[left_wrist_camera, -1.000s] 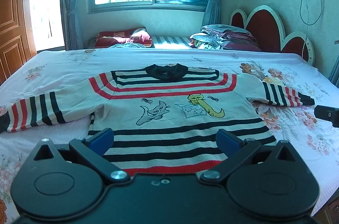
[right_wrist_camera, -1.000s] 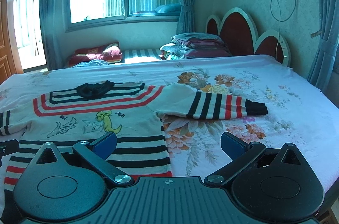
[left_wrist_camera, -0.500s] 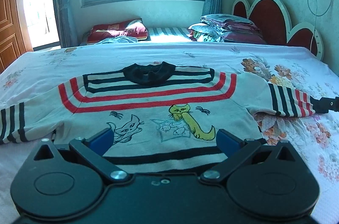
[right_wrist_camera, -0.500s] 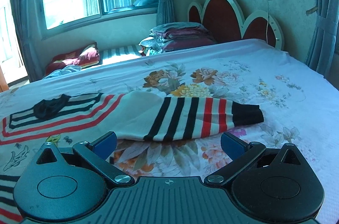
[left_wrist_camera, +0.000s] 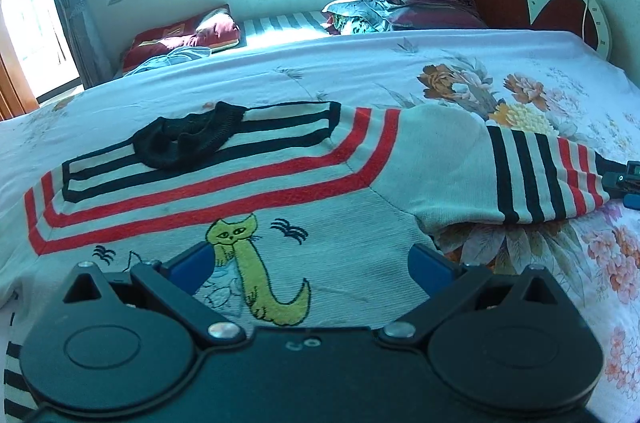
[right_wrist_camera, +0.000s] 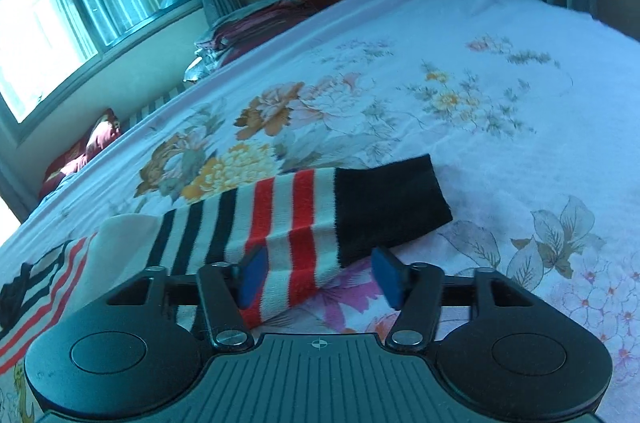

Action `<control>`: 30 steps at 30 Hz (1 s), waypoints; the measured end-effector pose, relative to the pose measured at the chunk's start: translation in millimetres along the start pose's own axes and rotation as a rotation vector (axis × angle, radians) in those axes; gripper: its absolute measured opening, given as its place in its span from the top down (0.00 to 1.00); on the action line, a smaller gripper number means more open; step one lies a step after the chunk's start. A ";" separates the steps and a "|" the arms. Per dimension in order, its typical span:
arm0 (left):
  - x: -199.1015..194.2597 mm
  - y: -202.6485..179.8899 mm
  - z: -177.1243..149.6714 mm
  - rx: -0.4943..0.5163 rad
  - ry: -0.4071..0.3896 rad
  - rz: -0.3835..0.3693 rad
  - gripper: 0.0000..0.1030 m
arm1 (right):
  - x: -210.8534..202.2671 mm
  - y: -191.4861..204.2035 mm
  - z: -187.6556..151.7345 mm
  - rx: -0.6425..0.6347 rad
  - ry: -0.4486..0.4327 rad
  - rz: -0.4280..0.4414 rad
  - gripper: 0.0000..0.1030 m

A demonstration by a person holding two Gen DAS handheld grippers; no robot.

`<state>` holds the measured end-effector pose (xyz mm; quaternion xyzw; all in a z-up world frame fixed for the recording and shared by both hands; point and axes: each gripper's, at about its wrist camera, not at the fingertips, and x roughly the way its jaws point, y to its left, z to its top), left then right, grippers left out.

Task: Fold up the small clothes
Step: 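Grasp the black sleeve cuff with the right gripper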

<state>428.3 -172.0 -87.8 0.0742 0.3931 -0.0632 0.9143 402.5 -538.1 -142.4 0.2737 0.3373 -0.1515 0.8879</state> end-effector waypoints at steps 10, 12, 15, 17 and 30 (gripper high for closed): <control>14.2 -24.2 20.5 0.034 0.014 0.005 0.01 | 20.3 -41.2 1.5 0.226 -0.010 0.081 0.65; 12.5 -15.5 24.3 0.009 0.005 0.025 0.01 | 22.9 -48.1 3.4 0.260 -0.015 0.054 0.86; 4.8 7.6 28.1 -0.030 -0.037 0.067 0.01 | 24.2 -51.3 7.1 0.250 -0.014 0.060 0.87; 4.3 26.8 27.6 -0.048 -0.028 0.095 0.01 | 25.0 -46.6 10.5 0.221 -0.013 0.041 0.87; 15.8 188.4 -23.0 -0.266 0.041 0.155 0.47 | 10.9 158.0 -20.6 -0.311 -0.047 0.218 0.95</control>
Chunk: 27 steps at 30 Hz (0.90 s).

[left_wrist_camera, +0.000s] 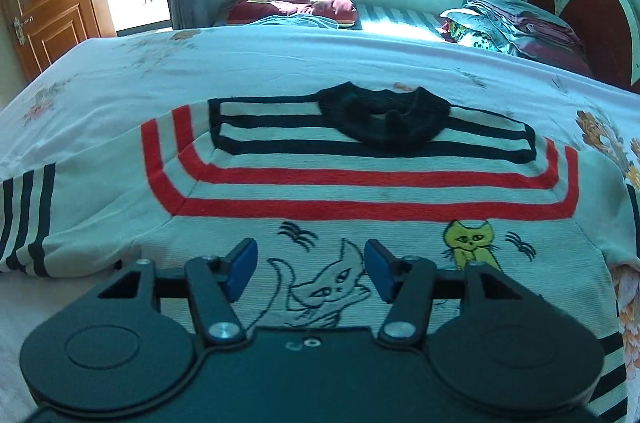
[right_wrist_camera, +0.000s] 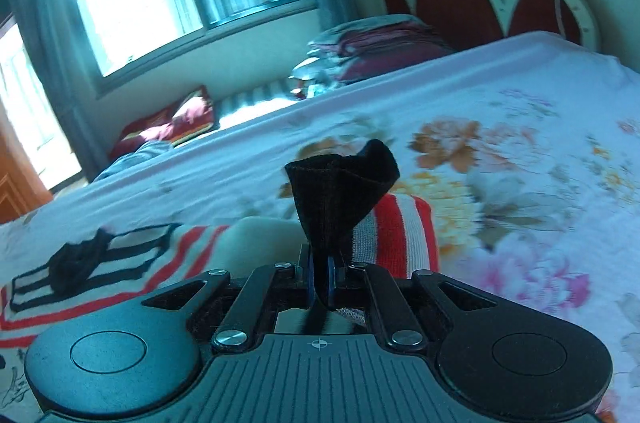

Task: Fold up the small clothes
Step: 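Grasp the black sleeve cuff with the right gripper, then carry the cuff across the sweater body toward the left tool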

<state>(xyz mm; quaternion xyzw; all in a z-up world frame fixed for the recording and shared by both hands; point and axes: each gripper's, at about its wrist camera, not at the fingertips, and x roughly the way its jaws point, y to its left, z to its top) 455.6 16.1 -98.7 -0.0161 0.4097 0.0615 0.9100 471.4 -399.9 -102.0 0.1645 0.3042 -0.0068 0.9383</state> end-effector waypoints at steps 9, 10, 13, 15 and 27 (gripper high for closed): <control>2.0 77.2 -6.6 -0.087 -0.011 -0.099 0.48 | 43.8 180.3 -54.1 -0.245 0.140 0.199 0.95; 1.5 84.5 -7.9 -0.093 -0.014 -0.099 0.48 | 48.7 195.0 -61.4 -0.264 0.155 0.214 0.95; 1.1 105.2 -10.8 -0.107 -0.012 -0.104 0.48 | 61.5 237.0 -86.2 -0.323 0.199 0.257 0.95; 2.1 116.5 -12.2 -0.111 -0.001 -0.124 0.47 | 71.1 258.7 -103.9 -0.348 0.237 0.281 0.95; 18.2 92.8 4.3 -0.154 0.028 -0.421 0.18 | 43.7 288.3 -134.3 -0.553 0.104 0.250 0.58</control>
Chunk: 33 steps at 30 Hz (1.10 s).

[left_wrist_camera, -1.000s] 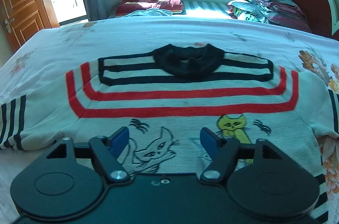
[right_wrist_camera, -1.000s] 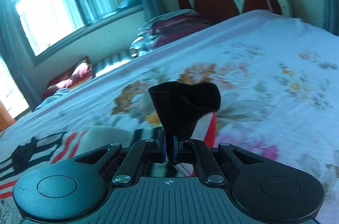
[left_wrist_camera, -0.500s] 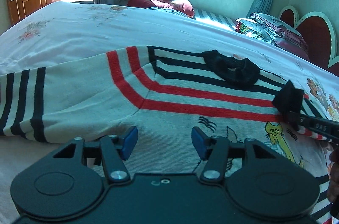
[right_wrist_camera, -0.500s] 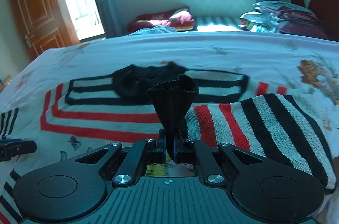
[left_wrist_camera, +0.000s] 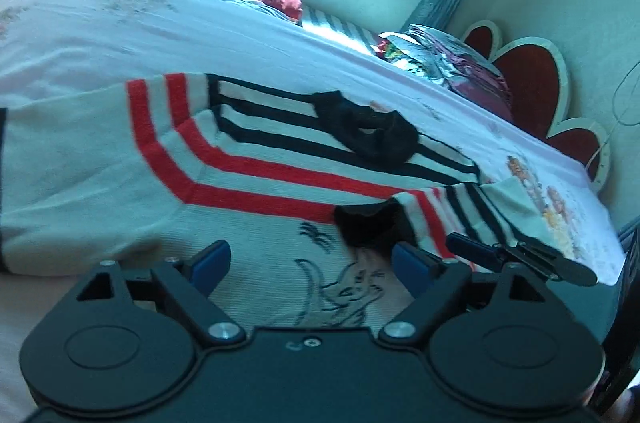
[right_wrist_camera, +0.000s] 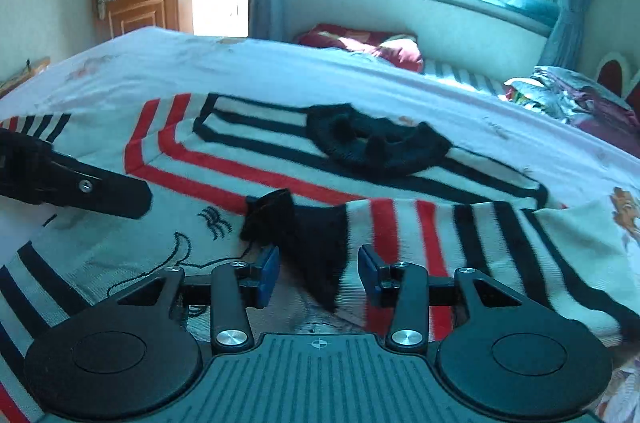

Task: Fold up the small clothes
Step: 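Carry the cuff across the sweater body toward the left tool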

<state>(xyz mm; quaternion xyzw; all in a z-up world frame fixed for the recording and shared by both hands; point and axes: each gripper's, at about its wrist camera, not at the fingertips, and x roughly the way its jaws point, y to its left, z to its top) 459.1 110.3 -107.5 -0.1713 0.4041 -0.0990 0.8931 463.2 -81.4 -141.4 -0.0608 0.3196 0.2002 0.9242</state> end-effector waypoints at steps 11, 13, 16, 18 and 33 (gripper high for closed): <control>90.4 -42.6 -2.4 -0.060 0.116 -0.064 0.54 | -82.8 -104.5 -46.5 0.202 0.000 -0.125 0.58; 98.0 -47.4 2.2 -0.028 0.120 -0.042 0.86 | -84.5 -122.3 -56.6 0.262 0.020 -0.166 0.58; 96.4 -53.3 6.3 0.045 0.107 -0.023 0.90 | -83.9 -149.6 -65.9 0.374 0.033 -0.203 0.58; 86.2 -54.4 10.2 0.078 0.080 -0.025 0.90 | -80.4 -160.4 -68.9 0.421 0.031 -0.200 0.58; 65.3 -14.0 5.0 0.147 0.030 0.139 0.91 | -64.9 -172.5 -70.9 0.434 0.077 -0.217 0.83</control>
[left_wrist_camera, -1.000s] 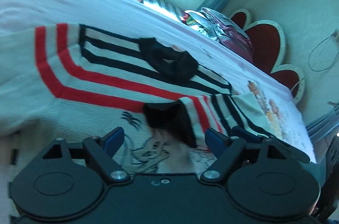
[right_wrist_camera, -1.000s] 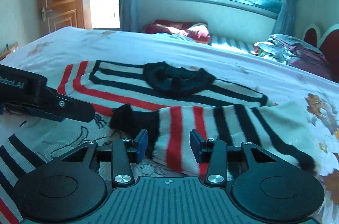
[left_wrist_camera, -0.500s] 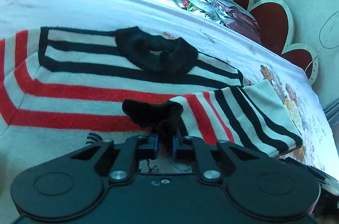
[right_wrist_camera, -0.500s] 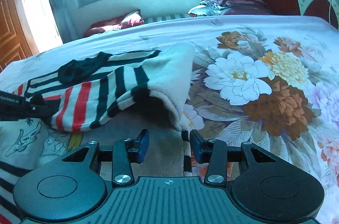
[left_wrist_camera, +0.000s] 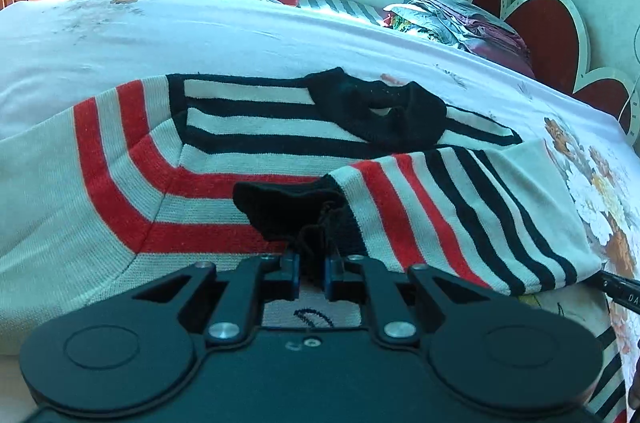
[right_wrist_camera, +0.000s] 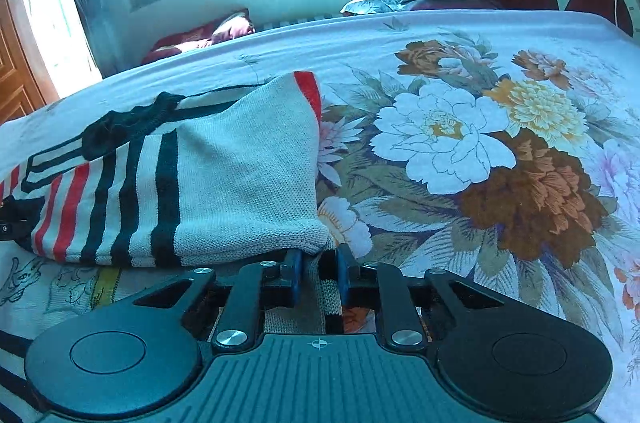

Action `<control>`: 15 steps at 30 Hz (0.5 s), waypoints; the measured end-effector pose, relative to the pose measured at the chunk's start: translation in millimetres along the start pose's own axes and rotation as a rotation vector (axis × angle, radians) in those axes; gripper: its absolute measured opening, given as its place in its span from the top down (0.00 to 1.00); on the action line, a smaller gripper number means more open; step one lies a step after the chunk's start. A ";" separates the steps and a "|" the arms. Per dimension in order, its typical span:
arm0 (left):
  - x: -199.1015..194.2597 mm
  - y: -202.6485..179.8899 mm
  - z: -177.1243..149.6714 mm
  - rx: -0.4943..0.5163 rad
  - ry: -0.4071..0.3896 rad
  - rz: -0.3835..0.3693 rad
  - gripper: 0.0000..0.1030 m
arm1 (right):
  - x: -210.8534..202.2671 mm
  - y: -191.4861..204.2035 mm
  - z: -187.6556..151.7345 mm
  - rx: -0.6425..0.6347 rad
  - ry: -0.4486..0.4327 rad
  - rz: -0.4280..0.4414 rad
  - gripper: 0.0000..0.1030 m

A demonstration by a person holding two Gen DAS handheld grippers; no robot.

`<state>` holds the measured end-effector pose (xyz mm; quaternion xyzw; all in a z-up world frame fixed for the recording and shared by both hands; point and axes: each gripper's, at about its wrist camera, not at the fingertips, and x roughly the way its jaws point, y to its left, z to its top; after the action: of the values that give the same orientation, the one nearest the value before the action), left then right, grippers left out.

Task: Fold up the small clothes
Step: 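Carry the cuff across the sweater body toward the left tool, then lay the sleeve on the sweater body and open the right gripper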

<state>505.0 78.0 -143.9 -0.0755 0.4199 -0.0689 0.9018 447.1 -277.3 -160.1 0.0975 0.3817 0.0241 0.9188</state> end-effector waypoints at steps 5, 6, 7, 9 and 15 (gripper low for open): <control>-15.0 15.3 -2.2 -0.026 -0.046 -0.024 0.46 | -31.8 -14.4 15.4 -0.010 -0.049 0.085 0.66; -18.6 19.4 -1.5 -0.037 -0.072 -0.020 0.35 | -34.7 -18.2 22.1 0.000 -0.070 0.100 0.58; -18.5 24.0 0.9 -0.049 -0.078 -0.027 0.41 | -31.8 -22.7 31.6 0.021 -0.080 0.115 0.56; -8.7 30.7 8.3 -0.076 -0.039 -0.036 0.62 | -14.7 -32.5 53.1 0.098 -0.079 0.148 0.55; 16.0 38.4 27.7 -0.107 -0.019 -0.027 0.56 | 71.1 -50.1 110.0 0.210 -0.007 0.229 0.55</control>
<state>538.8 114.7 -145.8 -0.1302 0.4133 -0.0577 0.8994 573.6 -335.6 -143.7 0.2359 0.3654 0.0886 0.8961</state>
